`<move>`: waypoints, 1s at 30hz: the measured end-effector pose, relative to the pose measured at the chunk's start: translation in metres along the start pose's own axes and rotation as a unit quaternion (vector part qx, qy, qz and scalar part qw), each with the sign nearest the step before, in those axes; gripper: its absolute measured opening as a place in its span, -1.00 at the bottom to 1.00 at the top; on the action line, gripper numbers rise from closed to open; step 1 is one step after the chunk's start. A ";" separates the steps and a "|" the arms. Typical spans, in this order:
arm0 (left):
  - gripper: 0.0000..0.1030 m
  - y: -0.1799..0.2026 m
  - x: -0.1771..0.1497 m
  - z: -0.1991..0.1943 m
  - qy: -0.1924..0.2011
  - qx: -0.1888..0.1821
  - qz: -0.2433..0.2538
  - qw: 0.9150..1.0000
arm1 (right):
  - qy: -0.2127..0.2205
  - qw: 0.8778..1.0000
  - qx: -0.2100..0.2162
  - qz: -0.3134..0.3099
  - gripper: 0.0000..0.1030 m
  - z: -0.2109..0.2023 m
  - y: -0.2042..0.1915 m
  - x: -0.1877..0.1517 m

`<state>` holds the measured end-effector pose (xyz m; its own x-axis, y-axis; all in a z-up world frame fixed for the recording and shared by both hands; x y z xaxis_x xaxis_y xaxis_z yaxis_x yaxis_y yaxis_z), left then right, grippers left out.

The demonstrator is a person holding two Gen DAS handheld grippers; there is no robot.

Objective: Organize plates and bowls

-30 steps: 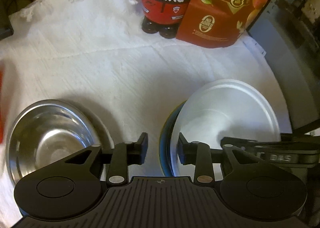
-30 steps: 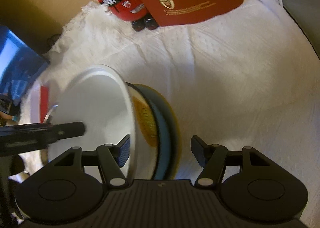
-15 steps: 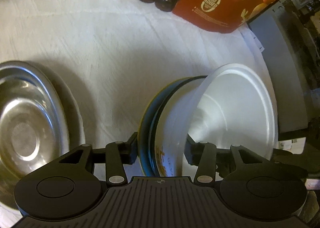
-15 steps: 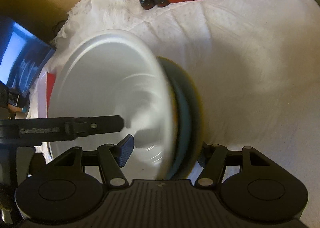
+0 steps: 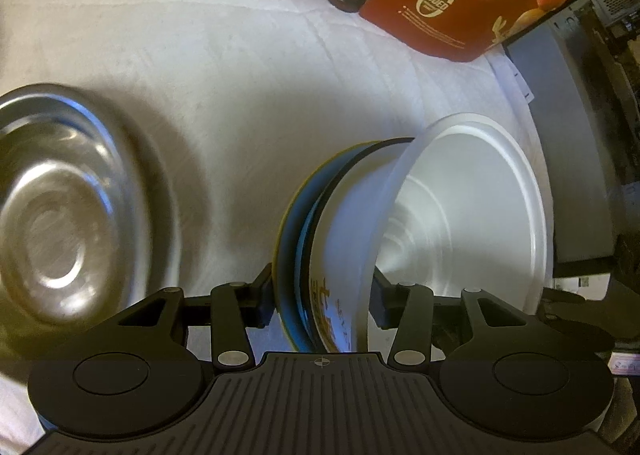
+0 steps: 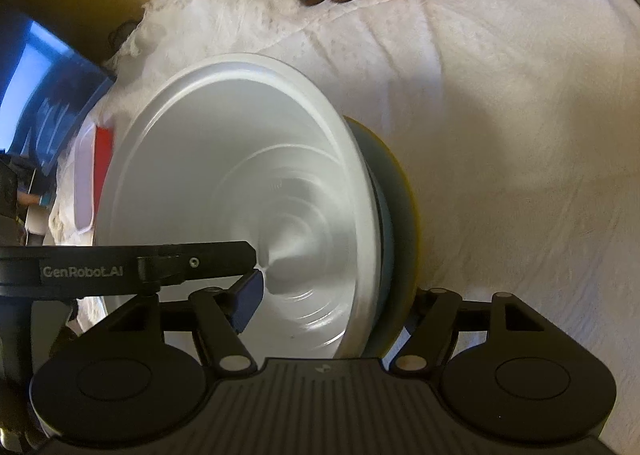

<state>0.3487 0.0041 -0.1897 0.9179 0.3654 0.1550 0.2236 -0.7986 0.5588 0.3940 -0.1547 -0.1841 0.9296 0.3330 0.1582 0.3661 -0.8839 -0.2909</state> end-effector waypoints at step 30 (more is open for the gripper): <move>-0.06 -0.010 -0.021 -0.028 0.017 -0.010 0.013 1.000 | 0.009 0.999 -0.041 -0.032 0.26 -0.002 -0.007 -0.011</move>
<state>0.3175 0.0178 -0.1761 0.9116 0.3609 0.1968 0.1929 -0.7983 0.5706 0.3806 -0.1526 -0.1822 0.9030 0.3843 0.1921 0.4196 -0.8849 -0.2023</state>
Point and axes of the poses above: each gripper's, at about its wrist camera, not at the fingertips, and z roughly the way its jaws point, y to its right, x to its top, the point moved 10 cm from there along z, roughly the way its jaws point, and after that the axes turned 13 degrees about -x, right-handed, at the moved point
